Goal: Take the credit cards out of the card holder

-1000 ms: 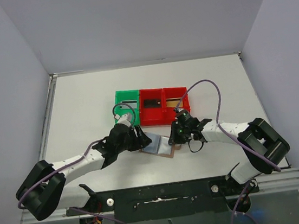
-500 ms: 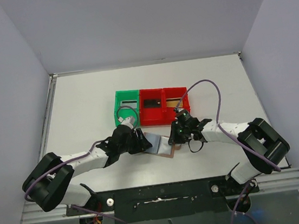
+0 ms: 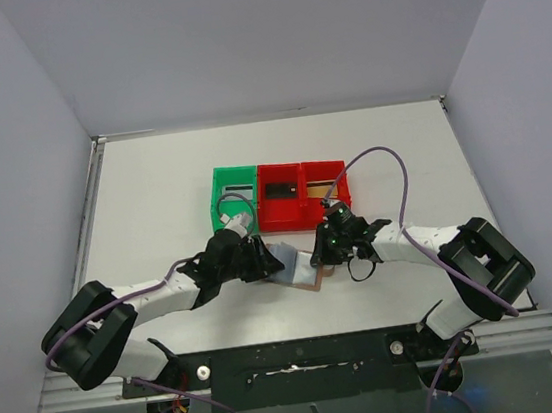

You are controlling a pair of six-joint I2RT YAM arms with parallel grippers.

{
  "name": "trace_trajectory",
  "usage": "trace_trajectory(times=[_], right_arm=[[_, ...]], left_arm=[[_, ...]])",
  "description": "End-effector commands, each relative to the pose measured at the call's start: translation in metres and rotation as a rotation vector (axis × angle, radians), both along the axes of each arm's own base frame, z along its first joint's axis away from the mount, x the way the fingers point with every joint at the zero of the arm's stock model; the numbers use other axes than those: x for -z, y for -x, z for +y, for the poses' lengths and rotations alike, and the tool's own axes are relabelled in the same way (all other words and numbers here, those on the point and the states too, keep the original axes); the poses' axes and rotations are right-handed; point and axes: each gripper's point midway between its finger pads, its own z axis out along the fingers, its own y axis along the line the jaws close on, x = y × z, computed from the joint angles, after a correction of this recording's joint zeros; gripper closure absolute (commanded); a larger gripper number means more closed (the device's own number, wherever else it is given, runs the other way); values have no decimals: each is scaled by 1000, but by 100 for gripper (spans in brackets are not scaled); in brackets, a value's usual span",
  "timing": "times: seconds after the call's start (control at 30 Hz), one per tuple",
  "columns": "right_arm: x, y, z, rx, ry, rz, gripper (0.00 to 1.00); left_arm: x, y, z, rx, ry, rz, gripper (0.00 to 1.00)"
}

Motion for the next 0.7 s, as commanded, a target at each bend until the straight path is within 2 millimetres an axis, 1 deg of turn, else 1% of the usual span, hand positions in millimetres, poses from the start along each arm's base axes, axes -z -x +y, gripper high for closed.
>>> trace_trajectory(times=[0.0, 0.17, 0.27, 0.3, 0.37, 0.4, 0.57, 0.67], right_arm=[[8, 3, -2, -1, 20, 3, 91], [6, 2, -1, 0, 9, -1, 91], [4, 2, -1, 0, 7, -4, 91], [4, 2, 0, 0, 5, -5, 91], [3, 1, 0, -1, 4, -7, 91], [3, 1, 0, 0, 4, -7, 91], [2, 1, 0, -2, 2, -7, 91], [2, 1, 0, -1, 2, -9, 91]], left_arm=[[-27, -4, -20, 50, 110, -51, 63], [-25, -1, -29, 68, 119, -36, 62], [-25, -2, -28, 53, 107, -38, 61], [-26, -5, -26, 38, 97, -42, 59], [-23, -9, -19, 0, 53, -41, 52], [-22, -12, -14, -22, 28, -45, 51], [-24, -22, 9, -118, -82, -66, 44], [-26, -24, 14, -131, -117, -77, 43]])
